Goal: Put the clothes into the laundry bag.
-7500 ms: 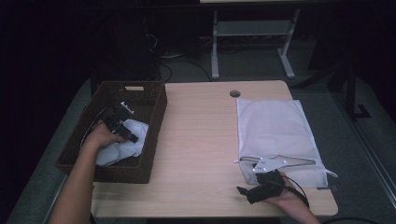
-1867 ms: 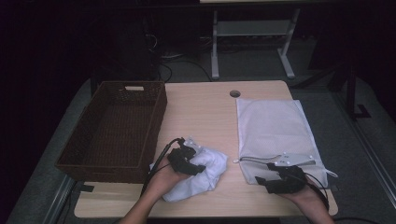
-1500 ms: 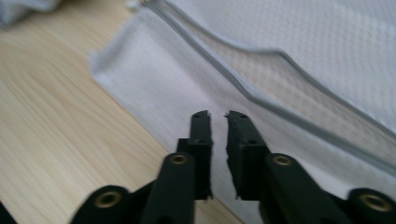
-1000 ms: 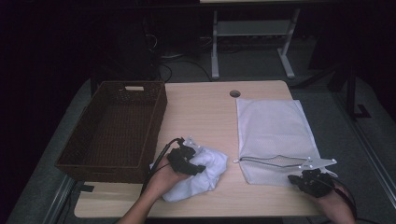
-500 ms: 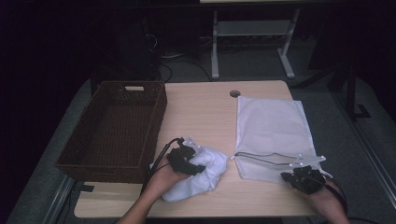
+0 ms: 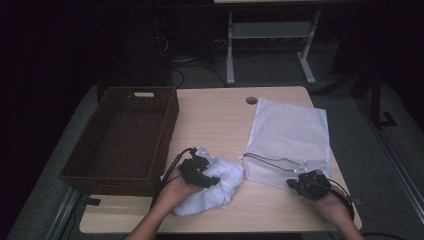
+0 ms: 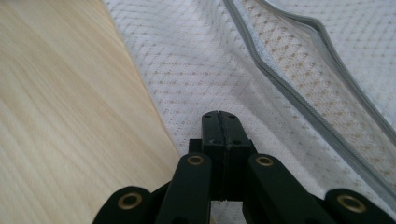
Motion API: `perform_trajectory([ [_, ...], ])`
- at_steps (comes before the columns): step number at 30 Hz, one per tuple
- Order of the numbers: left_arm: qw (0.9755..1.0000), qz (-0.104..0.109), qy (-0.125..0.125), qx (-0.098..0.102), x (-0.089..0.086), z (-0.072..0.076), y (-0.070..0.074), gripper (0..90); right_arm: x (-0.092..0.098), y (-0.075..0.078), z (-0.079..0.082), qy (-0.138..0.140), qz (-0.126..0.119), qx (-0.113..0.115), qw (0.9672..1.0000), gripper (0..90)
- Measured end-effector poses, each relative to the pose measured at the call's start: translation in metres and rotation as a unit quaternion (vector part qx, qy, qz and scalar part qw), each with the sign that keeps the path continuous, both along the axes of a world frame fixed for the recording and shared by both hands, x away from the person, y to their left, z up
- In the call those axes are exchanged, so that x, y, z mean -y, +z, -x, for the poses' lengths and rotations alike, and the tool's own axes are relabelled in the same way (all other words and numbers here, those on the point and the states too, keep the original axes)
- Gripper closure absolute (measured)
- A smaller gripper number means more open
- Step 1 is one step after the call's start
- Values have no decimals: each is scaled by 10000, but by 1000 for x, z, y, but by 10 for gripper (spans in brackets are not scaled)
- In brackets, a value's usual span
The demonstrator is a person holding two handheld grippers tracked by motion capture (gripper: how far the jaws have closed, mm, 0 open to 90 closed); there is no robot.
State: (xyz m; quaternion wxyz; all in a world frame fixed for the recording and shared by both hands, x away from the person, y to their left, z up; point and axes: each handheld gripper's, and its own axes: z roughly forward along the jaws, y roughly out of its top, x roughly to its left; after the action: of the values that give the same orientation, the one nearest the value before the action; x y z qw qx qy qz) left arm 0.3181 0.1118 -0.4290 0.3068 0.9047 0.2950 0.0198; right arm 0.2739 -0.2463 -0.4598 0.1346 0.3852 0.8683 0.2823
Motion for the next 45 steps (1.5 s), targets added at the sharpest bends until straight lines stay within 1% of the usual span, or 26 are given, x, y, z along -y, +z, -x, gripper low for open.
perform_trajectory([
  [12,10000,11,10,-3,0,0,0,527,-32,0,-17,284,4,41,9996,900],
  [17,10000,3,8,3,0,0,0,528,-47,-1,-24,378,-139,-7,9992,900],
  [19,10000,11,14,2,0,0,0,527,-54,-1,-26,452,-112,-4,9989,900],
  [27,10000,25,19,-14,0,0,0,528,-90,-1,-35,828,-127,4,9965,900],
  [31,10000,23,16,-11,-1,1,0,528,-105,-1,-36,968,-218,-33,9951,900],
  [33,10000,20,12,-9,-1,1,0,528,-110,-1,-36,1042,-212,-13,9943,900],
  [35,10000,17,8,-7,-1,1,0,528,-112,-1,-34,1048,-197,-6,9943,900],
  [37,10000,20,7,-7,-1,1,0,529,-109,0,-34,1036,-209,-16,9944,900],
  [42,10000,14,-4,-10,0,0,0,529,-94,11,-31,961,-482,51,9942,899],
  [45,10000,8,-12,-12,0,0,0,529,-81,19,-29,839,-612,130,9945,864],
])
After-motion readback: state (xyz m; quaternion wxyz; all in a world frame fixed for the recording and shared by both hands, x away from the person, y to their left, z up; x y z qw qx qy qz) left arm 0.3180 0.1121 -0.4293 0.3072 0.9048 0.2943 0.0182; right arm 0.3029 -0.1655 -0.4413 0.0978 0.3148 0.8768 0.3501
